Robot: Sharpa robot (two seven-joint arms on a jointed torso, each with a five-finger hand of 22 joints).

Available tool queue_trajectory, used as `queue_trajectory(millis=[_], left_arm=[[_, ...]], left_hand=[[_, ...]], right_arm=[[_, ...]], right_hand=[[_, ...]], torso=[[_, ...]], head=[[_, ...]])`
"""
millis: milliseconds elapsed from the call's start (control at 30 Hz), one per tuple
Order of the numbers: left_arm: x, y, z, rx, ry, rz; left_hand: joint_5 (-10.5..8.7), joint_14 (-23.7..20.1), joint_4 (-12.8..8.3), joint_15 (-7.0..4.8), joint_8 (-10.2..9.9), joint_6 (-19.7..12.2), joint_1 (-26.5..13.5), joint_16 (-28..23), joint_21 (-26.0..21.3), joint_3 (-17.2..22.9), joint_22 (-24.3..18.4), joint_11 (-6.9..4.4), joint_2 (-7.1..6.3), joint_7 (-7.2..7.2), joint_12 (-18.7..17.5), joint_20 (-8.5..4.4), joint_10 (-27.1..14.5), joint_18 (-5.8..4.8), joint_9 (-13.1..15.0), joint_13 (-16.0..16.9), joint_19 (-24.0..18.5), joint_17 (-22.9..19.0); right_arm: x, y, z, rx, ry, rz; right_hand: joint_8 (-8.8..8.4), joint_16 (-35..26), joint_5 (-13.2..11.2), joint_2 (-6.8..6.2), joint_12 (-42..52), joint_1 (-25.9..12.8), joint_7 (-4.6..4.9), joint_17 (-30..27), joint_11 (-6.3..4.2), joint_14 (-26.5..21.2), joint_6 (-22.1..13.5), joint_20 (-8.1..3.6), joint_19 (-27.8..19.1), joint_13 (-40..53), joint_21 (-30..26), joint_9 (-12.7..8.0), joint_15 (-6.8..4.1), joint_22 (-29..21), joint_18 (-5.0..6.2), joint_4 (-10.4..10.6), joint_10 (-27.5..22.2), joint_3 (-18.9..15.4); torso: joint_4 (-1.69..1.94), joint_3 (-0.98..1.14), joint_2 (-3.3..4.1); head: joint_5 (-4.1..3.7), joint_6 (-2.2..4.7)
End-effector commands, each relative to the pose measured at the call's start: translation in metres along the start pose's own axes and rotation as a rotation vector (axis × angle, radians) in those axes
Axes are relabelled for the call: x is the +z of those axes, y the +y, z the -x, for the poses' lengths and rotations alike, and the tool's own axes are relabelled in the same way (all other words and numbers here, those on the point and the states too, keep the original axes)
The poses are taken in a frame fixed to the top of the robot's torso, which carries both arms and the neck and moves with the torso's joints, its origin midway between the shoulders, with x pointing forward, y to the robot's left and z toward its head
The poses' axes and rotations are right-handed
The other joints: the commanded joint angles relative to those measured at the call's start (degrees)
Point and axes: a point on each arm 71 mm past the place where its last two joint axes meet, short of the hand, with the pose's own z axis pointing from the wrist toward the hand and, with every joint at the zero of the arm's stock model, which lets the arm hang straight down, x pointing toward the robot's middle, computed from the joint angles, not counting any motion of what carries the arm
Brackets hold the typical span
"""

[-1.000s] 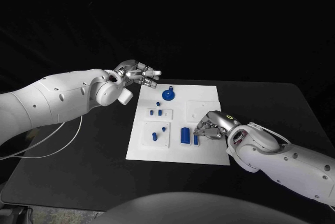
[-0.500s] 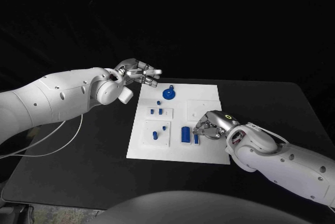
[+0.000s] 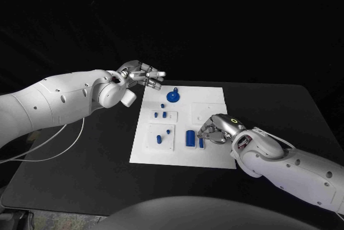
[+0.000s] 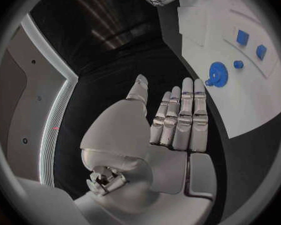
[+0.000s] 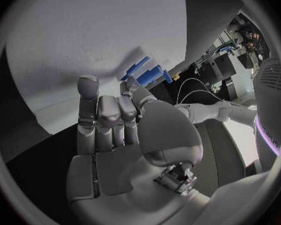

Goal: Assemble the parts on the task board

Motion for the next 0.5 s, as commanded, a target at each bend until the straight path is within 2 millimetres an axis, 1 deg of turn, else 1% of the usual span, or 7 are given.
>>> queue_trajectory(millis=[33,100,200,300,367,433,500], left_arm=[[0.000,-0.001,-0.002,-0.002,0.013,-0.011],[0.001,-0.001,-0.002,-0.002,0.011,-0.012],[0.001,-0.001,0.000,-0.002,0.005,-0.011],[0.001,0.000,0.001,-0.002,0.000,-0.011],[0.001,0.000,0.003,-0.001,-0.006,-0.010],[0.003,0.000,0.004,0.000,-0.013,-0.011],[0.003,0.000,0.007,0.000,-0.024,-0.013]], left_hand=[[-0.24,-0.4,-0.2,-0.15,0.0,0.2,0.0,-0.2,0.0,-0.2,0.0,0.11,0.59,0.09,-0.1,0.37,-0.2,-0.48,0.1,0.1,-0.2,0.1],[-0.24,-0.4,-0.2,-0.15,0.0,0.2,0.0,-0.2,0.0,-0.2,0.0,0.11,0.59,0.09,-0.1,0.37,-0.2,-0.48,0.1,0.1,-0.2,0.1],[-0.24,-0.4,-0.1,-0.14,0.0,0.2,-0.1,-0.2,0.0,-0.3,0.0,0.11,0.68,0.09,-0.1,0.39,-0.3,-0.48,0.1,0.1,-0.2,0.1],[-0.24,-0.4,-0.1,-0.14,0.0,0.2,-0.1,-0.2,0.0,-0.3,0.0,0.11,0.68,0.09,-0.1,0.39,-0.3,-0.48,0.1,0.1,-0.2,0.1],[-0.24,-0.4,-0.1,-0.14,0.0,0.2,-0.1,-0.2,0.0,-0.3,0.0,0.11,0.68,0.09,-0.1,0.39,-0.3,-0.48,0.1,0.1,-0.2,0.1],[-0.24,-0.4,-0.1,-0.14,0.0,0.2,-0.1,-0.2,0.0,-0.3,0.0,0.11,0.68,0.09,-0.1,0.39,-0.3,-0.48,0.1,0.1,-0.2,0.1],[-0.24,-0.4,-0.2,-0.16,0.0,0.2,-0.1,-0.2,0.0,-0.2,0.0,0.11,0.67,0.08,-0.1,0.38,-0.3,-0.47,0.1,0.1,-0.2,0.1]], right_arm=[[-0.001,-0.004,0.004,0.090,-0.013,-0.012],[0.000,-0.006,0.011,0.141,-0.027,-0.022],[0.002,-0.012,0.029,0.251,-0.050,-0.046],[0.004,-0.017,0.043,0.308,-0.046,-0.057],[0.008,-0.023,0.054,0.346,-0.020,-0.066],[0.012,-0.033,0.064,0.393,-0.017,-0.078],[0.017,-0.044,0.074,0.466,-0.023,-0.092]], right_hand=[[0.05,-0.7,-0.1,-1.10,-1.3,-0.3,-0.08,-0.5,-0.10,0.0,-0.5,-0.40,2.5,-0.7,-0.9,-0.1,-0.21,-0.4,-0.60,0.8,-0.6,0.9],[0.12,-0.9,-0.1,-1.81,-1.3,-0.2,-0.17,-0.6,-0.19,0.0,-0.9,-0.51,2.5,-0.8,-1.3,-0.1,-0.32,-0.7,-0.47,2.0,-0.8,1.3],[-0.06,-1.3,0.0,-2.66,-1.2,-0.6,0.35,-1.0,0.23,0.0,-2.9,-0.32,2.4,-0.9,-2.2,-0.4,-0.14,-1.2,-0.25,3.6,-1.1,1.3],[0.03,-1.8,0.3,-2.95,-1.6,-0.6,0.58,-1.5,0.34,-0.2,-3.8,-0.12,2.3,-1.3,-3.2,-0.5,-0.02,-1.7,0.11,4.6,-1.6,1.0],[-0.06,-4.2,0.3,-3.28,-4.3,-1.3,0.85,-3.3,0.60,-0.8,-5.0,0.14,1.7,-3.1,-7.5,-0.6,0.22,-3.6,0.39,5.6,-3.0,0.6],[0.02,-6.3,0.4,-3.21,-5.7,-1.2,0.96,-4.6,0.49,-1.1,-5.4,-0.26,1.6,-4.5,-10.0,-0.6,-0.33,-5.2,0.84,6.5,-3.6,-1.2],[0.00,-7.2,1.9,-3.39,-6.4,-1.4,1.12,-5.2,0.48,-1.3,-5.8,-0.21,1.7,-5.1,-10.8,-0.7,-0.25,-5.8,0.80,6.7,-4.1,-2.0]], torso=[[0.02,-0.07,-0.05],[0.00,-0.11,-0.10],[-0.06,-0.14,-0.11],[-0.09,-0.17,-0.14],[-0.10,-0.19,-0.14],[-0.09,-0.33,-0.25],[-0.12,-0.48,-0.46]], head=[[-0.05,0.26],[-0.14,0.50],[-0.35,1.07],[-0.63,1.51],[-0.87,1.96],[-1.27,2.64],[-1.59,3.16]])
